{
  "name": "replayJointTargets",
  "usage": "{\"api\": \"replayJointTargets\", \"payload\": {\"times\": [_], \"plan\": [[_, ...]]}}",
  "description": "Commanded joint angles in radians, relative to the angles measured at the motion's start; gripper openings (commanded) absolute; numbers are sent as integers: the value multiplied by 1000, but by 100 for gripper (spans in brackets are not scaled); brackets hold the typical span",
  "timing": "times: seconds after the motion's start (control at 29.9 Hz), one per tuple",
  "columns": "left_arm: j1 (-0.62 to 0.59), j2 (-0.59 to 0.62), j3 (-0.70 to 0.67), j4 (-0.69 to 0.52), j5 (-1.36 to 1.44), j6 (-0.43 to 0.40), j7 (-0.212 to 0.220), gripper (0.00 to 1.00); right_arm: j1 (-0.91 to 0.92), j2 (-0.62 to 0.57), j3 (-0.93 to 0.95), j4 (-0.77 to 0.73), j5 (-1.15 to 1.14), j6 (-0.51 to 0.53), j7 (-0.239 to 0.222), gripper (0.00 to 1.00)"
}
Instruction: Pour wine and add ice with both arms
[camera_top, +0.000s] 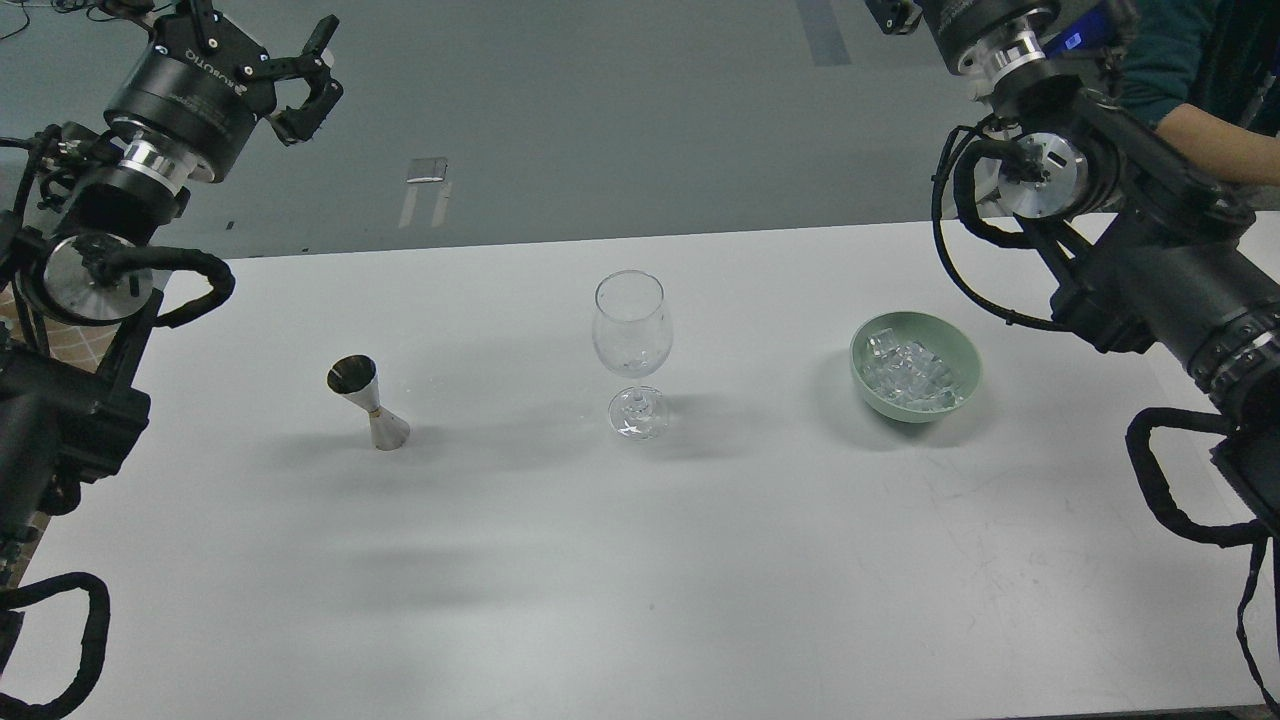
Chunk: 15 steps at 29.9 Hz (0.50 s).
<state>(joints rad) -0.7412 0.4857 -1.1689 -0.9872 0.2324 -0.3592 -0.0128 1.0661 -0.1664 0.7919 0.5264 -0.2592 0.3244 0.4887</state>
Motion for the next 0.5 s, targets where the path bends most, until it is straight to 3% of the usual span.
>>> {"api": "replayJointTargets", "payload": {"times": [0.0, 0.47], "plan": [[-6, -2, 0, 25, -1, 0, -1, 98, -29, -1, 20, 7, 0, -1, 0, 100], [-40, -4, -23, 78, -5, 17, -4, 98, 6, -8, 47, 20, -3, -10, 0, 100]]}}
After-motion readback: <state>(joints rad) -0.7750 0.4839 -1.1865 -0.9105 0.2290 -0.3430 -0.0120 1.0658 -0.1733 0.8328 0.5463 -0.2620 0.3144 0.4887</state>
